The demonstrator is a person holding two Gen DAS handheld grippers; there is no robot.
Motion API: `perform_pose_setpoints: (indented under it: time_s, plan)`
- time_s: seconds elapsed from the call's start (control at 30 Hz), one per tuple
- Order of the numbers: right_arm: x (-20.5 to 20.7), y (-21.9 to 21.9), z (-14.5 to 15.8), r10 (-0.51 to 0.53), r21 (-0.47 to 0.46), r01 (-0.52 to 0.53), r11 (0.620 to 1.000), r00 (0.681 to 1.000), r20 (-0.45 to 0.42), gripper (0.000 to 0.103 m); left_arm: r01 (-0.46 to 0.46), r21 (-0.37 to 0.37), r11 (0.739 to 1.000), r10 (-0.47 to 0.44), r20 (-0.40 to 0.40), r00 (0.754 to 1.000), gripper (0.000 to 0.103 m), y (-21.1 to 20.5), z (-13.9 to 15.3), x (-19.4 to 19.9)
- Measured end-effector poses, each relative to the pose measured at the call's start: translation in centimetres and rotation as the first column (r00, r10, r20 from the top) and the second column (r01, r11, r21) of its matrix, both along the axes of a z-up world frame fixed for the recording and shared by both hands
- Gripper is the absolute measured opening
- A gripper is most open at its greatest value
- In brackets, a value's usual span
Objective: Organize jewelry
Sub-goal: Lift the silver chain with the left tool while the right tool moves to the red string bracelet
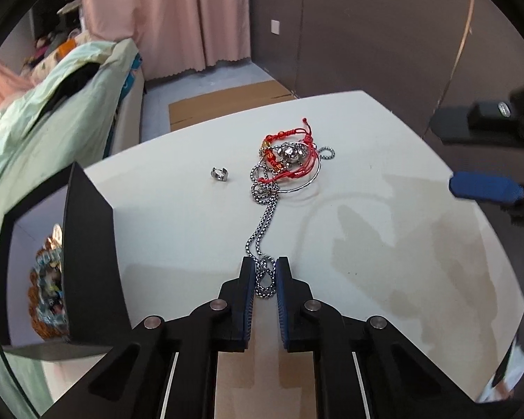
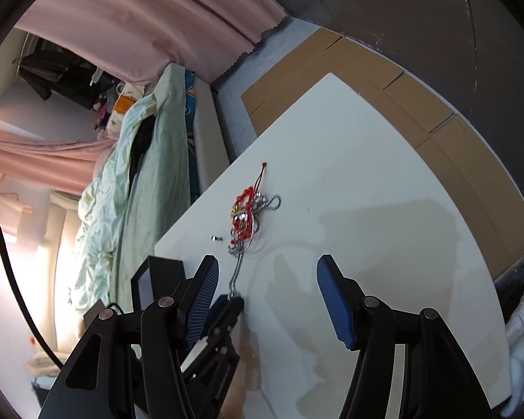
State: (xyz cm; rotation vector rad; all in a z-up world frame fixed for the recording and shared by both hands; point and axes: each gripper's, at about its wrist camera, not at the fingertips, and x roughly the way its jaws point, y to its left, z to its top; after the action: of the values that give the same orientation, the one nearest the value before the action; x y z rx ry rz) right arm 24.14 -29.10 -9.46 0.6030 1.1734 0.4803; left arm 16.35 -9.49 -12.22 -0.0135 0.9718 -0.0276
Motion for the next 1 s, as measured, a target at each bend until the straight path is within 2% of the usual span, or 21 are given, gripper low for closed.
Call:
perform_pose_setpoints:
  time_s: [0.07, 0.2, 0.37, 0.47, 0.53, 0.77, 1.0]
  plan:
    - [-0.4, -0.1, 0.3, 0.005, -0.011, -0.005, 1.000, 1.000, 0.011, 0.060, -0.004, -0.051, 0.999, 0.004, 0.000, 1.000, 0.012, 0.2, 0.2, -0.4]
    - [-1.2, -0.8, 0.8, -0.004, -0.020, 0.004, 1.000, 1.000, 0.026, 0.060, 0.010, -0.033, 0.999, -0.008, 0.052, 0.999, 0.012, -0.4, 1.7, -1.7]
    - [-1.5, -1.7, 0.9, -0.017, -0.021, 0.018, 1.000, 1.000, 0.026, 0.060, 0.030, -0.088, 0.996, -0.020, 0.118, 0.993, 0.012, -0.3, 4.8, -3.2]
    - [-1.5, -2.0, 1.0, -0.025, -0.007, 0.025, 1.000, 0.999, 0.023, 0.060, 0.052, -0.058, 0.997, -0.043, 0.152, 0.987, 0.012, -0.9, 6.6, -3.8]
    - [-1.6, -2.0, 1.1, -0.030, 0.003, 0.030, 1.000, 0.999, 0.023, 0.060, 0.058, -0.063, 0.996, -0.047, 0.171, 0.984, 0.012, -0.7, 8.0, -4.1]
    - [-1.5, -2.0, 0.5, -0.021, 0.053, 0.021, 0.998, 1.000, 0.001, 0.061, -0.003, -0.050, 0.999, 0.015, 0.242, 0.970, 0.012, 1.9, 13.4, -4.7]
    - [-1.3, -2.3, -0.1, -0.032, 0.088, 0.034, 0.996, 0.999, -0.017, 0.061, -0.025, -0.013, 1.000, 0.028, 0.351, 0.936, 0.012, 2.5, 20.0, -5.6]
